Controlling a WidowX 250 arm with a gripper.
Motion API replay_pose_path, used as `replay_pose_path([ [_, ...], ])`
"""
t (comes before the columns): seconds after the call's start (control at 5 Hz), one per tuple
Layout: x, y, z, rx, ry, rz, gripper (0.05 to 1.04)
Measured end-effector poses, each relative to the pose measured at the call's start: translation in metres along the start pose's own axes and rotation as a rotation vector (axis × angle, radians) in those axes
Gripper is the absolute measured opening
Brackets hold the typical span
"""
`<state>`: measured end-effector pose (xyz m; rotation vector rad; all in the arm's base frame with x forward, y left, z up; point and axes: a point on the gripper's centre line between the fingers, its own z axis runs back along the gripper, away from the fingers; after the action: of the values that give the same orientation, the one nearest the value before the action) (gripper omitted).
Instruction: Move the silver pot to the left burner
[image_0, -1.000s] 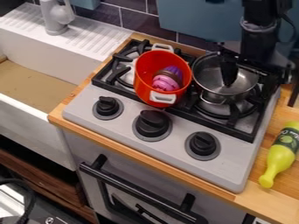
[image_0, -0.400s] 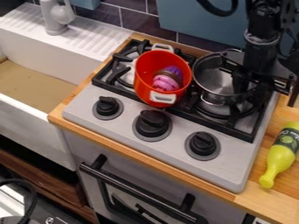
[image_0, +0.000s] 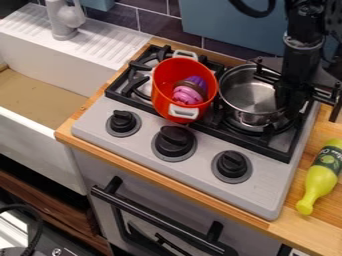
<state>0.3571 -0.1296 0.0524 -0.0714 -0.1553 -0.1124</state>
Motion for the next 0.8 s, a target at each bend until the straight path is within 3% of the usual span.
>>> replay_pose_path([
  [0.6,0.006,-0.023,0.011,0.013,-0.032,0.062,0.055],
  [0.8,0.009,-0.027,0.029,0.035,-0.057,0.084,0.055],
])
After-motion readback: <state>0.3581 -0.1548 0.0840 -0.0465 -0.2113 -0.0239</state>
